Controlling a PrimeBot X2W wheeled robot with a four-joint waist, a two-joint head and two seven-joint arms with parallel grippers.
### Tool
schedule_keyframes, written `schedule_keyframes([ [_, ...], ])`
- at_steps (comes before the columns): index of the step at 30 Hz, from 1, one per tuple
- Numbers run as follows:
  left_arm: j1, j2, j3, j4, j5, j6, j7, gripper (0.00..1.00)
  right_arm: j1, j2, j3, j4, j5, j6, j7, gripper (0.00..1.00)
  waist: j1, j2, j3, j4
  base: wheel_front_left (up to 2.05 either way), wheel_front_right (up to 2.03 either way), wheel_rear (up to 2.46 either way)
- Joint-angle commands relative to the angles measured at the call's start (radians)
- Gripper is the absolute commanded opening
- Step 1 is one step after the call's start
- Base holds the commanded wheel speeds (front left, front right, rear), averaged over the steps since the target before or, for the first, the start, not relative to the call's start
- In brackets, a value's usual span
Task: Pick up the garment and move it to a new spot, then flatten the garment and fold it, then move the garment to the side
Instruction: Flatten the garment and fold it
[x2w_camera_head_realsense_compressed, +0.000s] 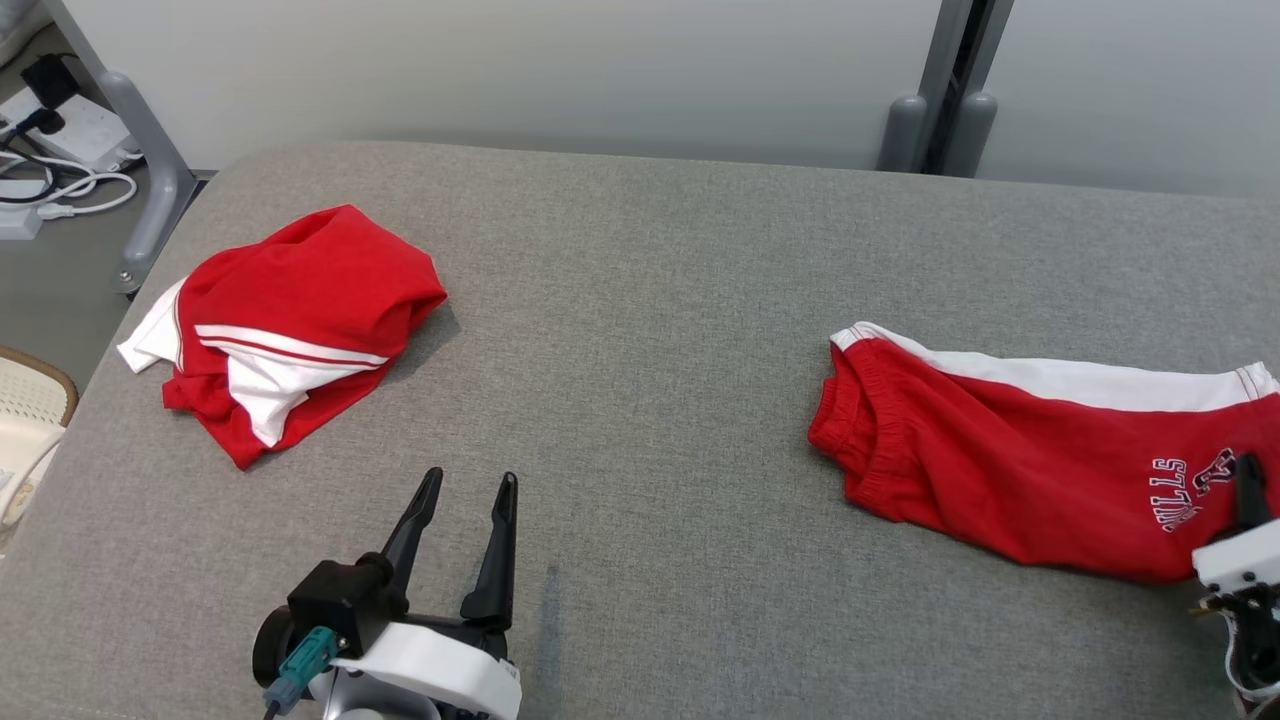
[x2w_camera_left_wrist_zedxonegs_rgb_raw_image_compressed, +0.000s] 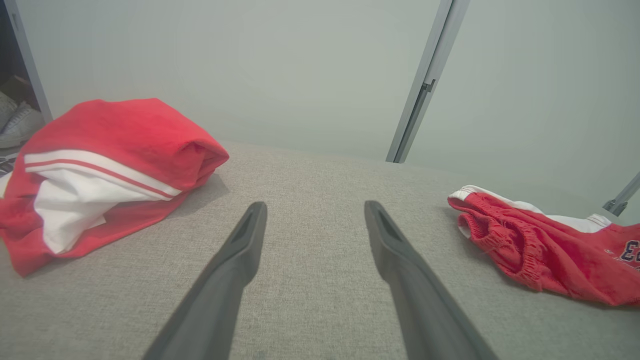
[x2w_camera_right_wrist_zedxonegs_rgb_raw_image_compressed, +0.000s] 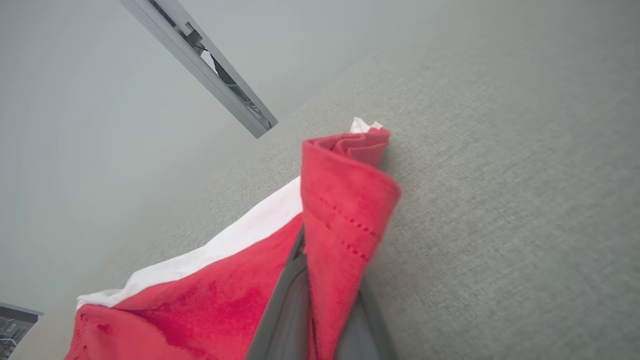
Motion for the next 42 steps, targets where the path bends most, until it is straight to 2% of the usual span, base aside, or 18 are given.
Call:
schedule_keyframes([
  [1, 0.000, 0.004, -0.005, 0.008, 0.005, -0.004, -0.003, 1.00, -0.011, 0.011, 0.015, -0.031, -0.012, 0.000, -0.011, 0.00, 0.0000, 0.0000, -0.007, 0.004, 0.00, 0.00, 0.00],
  [6, 0.009, 0.004, -0.006, 0.022, 0.010, -0.006, -0.003, 1.00, -0.017, 0.039, 0.040, -0.107, -0.012, 0.000, -0.016, 0.00, 0.0000, 0.0000, -0.022, 0.015, 0.00, 0.00, 0.00],
  [10, 0.016, 0.004, 0.013, 0.041, 0.022, 0.021, -0.003, 1.00, 0.000, 0.068, 0.090, -0.197, -0.010, 0.000, -0.018, 0.00, 0.0000, 0.0000, -0.036, 0.030, 0.00, 0.00, 0.00],
  [19, 0.024, 0.004, 0.006, 0.061, 0.018, 0.010, -0.003, 1.00, 0.021, 0.095, 0.239, -0.335, 0.001, 0.000, 0.016, 0.00, 0.0000, 0.0000, -0.054, 0.069, 0.00, 0.00, 0.00],
  [33, 0.033, 0.004, -0.006, 0.057, 0.007, 0.013, -0.003, 1.00, 0.007, 0.132, 0.393, -0.235, -0.040, 0.000, 0.062, 0.00, 0.0000, 0.0000, -0.051, 0.122, 0.00, 0.00, 0.00],
  [34, 0.033, 0.004, -0.006, 0.057, 0.007, 0.013, -0.003, 1.00, 0.006, 0.134, 0.399, -0.230, -0.036, 0.000, 0.065, 0.12, 0.0000, 0.0000, -0.052, 0.124, 0.00, 0.00, 0.00],
  [35, 0.033, 0.004, -0.007, 0.058, 0.006, 0.013, -0.003, 1.00, 0.005, 0.134, 0.405, -0.226, -0.036, 0.000, 0.064, 0.40, 0.0000, 0.0000, -0.053, 0.125, 0.00, 0.00, 0.00],
  [36, 0.034, 0.004, -0.007, 0.059, 0.006, 0.013, -0.003, 1.00, 0.003, 0.136, 0.410, -0.221, -0.037, 0.000, 0.059, 0.80, 0.0000, 0.0000, -0.054, 0.126, 0.00, 0.00, 0.00],
  [37, 0.034, 0.004, -0.008, 0.059, 0.005, 0.014, -0.003, 1.00, 0.004, 0.142, 0.417, -0.218, -0.030, 0.000, 0.062, 1.00, 0.0000, 0.0000, -0.055, 0.127, 0.00, 0.00, 0.00],
  [42, 0.041, 0.004, -0.009, 0.060, 0.002, 0.017, -0.003, 1.00, 0.000, 0.154, 0.435, -0.198, -0.017, 0.000, 0.051, 1.00, 0.0000, 0.0000, -0.059, 0.124, 0.00, 0.00, 0.00],
])
